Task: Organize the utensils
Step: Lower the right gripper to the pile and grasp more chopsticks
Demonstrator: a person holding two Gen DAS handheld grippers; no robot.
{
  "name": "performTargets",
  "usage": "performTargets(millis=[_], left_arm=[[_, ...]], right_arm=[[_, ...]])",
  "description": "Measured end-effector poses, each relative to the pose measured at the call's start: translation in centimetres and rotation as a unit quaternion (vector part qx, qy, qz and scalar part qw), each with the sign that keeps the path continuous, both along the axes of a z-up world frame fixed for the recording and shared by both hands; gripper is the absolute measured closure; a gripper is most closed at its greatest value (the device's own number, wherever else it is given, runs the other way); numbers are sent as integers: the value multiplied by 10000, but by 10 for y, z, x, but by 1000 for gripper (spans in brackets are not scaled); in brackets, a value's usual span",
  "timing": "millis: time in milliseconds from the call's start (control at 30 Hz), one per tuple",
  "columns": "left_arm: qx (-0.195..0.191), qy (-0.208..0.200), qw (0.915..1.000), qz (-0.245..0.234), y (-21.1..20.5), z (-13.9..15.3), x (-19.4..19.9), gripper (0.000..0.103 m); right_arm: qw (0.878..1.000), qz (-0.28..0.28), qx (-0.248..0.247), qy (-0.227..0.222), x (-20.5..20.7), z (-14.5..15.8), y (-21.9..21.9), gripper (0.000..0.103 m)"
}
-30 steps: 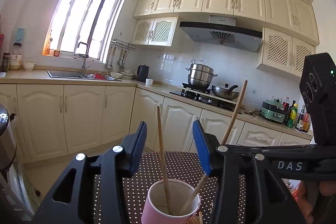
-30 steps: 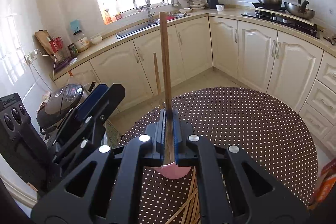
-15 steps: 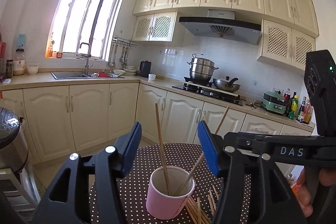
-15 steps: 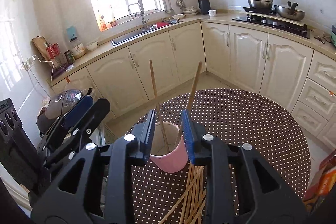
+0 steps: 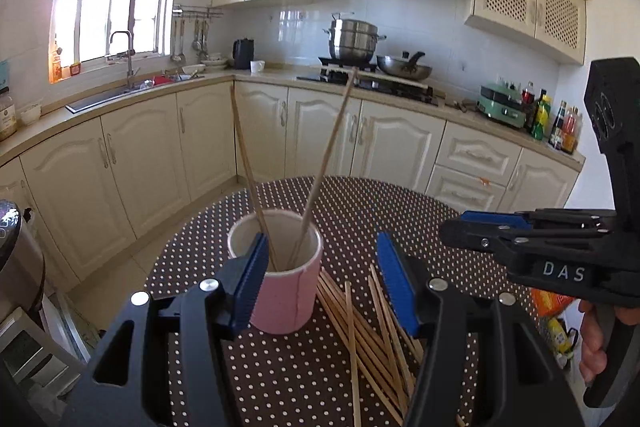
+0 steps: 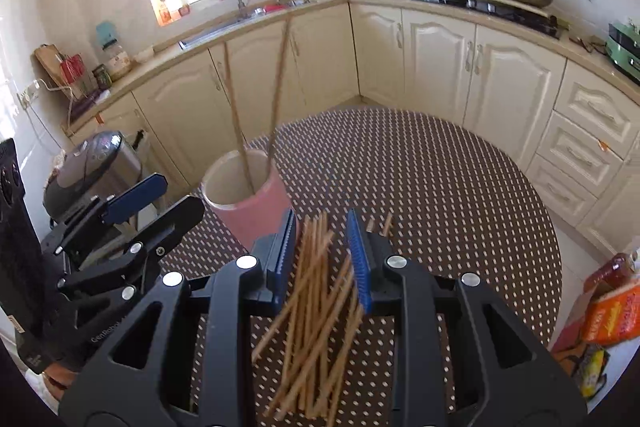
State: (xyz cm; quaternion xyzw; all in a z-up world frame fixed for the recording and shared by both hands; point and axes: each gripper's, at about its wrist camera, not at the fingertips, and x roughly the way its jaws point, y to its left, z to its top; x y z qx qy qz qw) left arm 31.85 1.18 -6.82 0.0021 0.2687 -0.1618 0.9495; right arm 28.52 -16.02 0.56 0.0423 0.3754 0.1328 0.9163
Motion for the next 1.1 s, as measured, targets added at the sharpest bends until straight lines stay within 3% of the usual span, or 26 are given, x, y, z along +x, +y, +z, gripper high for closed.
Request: performTargets(millis=[200, 433, 500, 633, 900, 1100], left_arm=[[506, 697, 9960, -245, -33, -38, 13, 47], [802, 1367, 9871, -248, -53, -74, 31, 47], [876, 1537, 9839, -252, -57, -85, 36, 57], [939, 1851, 9781, -183, -60, -103, 46, 64], [969, 2255, 9693, -128, -62, -124, 59, 89], [901, 2308, 9686, -186, -66, -129, 64, 94]], right_arm=[[9982, -55, -199, 568, 3, -37, -17, 76], [9936, -5, -280, 1094, 10, -72, -25, 76], [9921, 14, -298, 1218, 13, -81, -25, 76], [9891, 57, -219, 1456, 17, -96, -25, 76], [9836, 121, -110, 1797, 32, -116, -21, 76], [9806, 145, -62, 1953, 41, -124, -14, 76]])
